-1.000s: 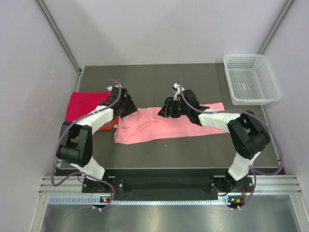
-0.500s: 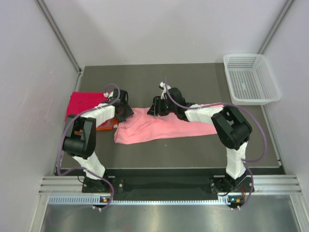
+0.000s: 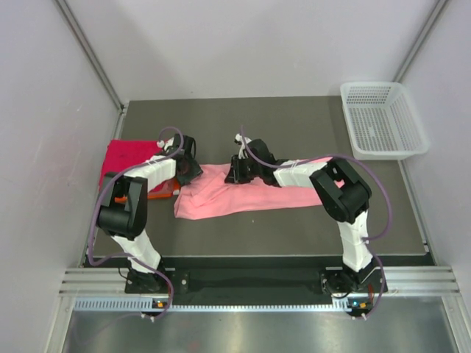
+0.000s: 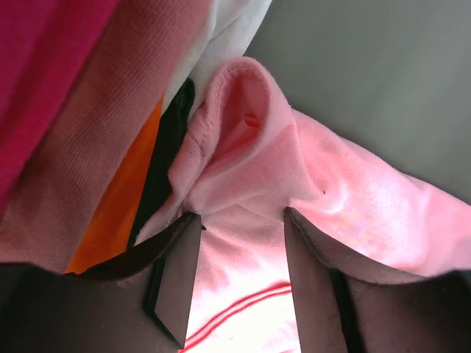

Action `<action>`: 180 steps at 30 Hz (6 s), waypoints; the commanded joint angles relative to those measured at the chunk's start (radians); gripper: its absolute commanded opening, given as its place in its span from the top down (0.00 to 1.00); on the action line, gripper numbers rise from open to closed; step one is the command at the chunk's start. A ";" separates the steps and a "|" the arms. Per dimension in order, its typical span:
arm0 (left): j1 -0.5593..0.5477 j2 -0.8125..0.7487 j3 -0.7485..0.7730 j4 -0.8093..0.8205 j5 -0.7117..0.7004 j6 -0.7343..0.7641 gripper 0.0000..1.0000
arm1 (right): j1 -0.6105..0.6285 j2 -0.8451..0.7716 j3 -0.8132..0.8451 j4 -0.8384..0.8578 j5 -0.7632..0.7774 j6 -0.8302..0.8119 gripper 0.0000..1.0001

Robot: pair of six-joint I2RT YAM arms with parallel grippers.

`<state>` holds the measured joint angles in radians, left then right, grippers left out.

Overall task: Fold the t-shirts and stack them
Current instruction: Fold the tshirt

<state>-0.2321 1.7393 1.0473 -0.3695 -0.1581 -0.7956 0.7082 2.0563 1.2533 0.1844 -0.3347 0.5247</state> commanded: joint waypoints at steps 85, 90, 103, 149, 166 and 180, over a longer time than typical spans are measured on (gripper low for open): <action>0.007 -0.323 -0.099 -0.006 0.084 0.078 0.43 | 0.172 -0.255 -0.267 -0.117 0.212 0.178 0.82; -0.033 -0.397 -0.187 -0.017 0.147 0.030 0.45 | 0.165 -0.268 -0.301 -0.072 0.226 0.208 0.79; -0.107 -0.356 -0.394 0.155 0.299 -0.068 0.63 | 0.146 -0.306 -0.331 -0.042 0.247 0.227 0.75; -0.107 -0.380 -0.391 0.040 0.166 -0.024 0.64 | 0.132 -0.216 -0.307 -0.020 0.168 0.261 0.88; -0.107 -0.374 -0.394 0.034 0.112 -0.014 0.64 | 0.122 -0.350 -0.301 -0.210 0.293 0.169 0.77; -0.115 -0.474 -0.363 -0.031 0.100 0.001 0.62 | 0.036 -0.483 -0.402 -0.191 0.261 0.118 0.68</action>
<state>-0.3397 1.3052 0.6525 -0.3756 -0.0429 -0.8085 0.7464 1.5887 0.8375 -0.0158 -0.0463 0.6643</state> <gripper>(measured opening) 0.374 0.329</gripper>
